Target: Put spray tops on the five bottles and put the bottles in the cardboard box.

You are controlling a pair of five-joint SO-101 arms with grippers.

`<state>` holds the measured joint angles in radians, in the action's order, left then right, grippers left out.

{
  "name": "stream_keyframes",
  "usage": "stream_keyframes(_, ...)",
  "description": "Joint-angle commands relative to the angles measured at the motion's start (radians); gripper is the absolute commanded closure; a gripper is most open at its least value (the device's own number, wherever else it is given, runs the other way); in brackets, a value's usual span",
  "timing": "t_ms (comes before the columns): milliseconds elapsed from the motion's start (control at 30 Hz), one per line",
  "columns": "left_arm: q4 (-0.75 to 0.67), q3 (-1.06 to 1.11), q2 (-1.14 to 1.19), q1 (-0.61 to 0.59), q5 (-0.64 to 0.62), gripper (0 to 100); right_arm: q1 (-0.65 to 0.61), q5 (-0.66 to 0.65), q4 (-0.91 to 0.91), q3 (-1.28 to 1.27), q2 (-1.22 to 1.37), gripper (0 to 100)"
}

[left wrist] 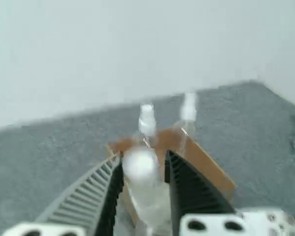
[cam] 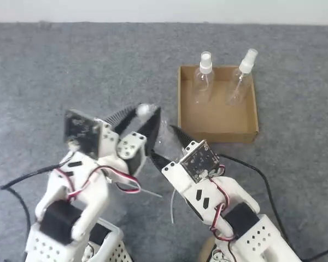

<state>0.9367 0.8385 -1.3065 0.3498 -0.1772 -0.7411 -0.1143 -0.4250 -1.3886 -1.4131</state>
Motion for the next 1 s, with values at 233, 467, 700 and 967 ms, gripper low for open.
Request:
stream_keyframes(233, 0.000, -0.199, 0.018, -0.043, 0.064, 87, 0.008, 0.012, 0.025, 0.000, -0.027, 99.2)
stream_keyframes(467, -0.015, -0.202, 0.219, -0.161, 0.063, 88, 0.008, 0.012, 0.025, 0.000, -0.027, 99.2)
stream_keyframes(700, -0.014, -0.174, 0.244, -0.121, 0.064, 88, 0.008, 0.012, 0.025, 0.000, -0.027, 99.2)
stream_keyframes(967, -0.121, -0.056, 0.310, -0.054, 0.103, 88, 0.005, 0.012, 0.018, 0.000, -0.027, 99.2)
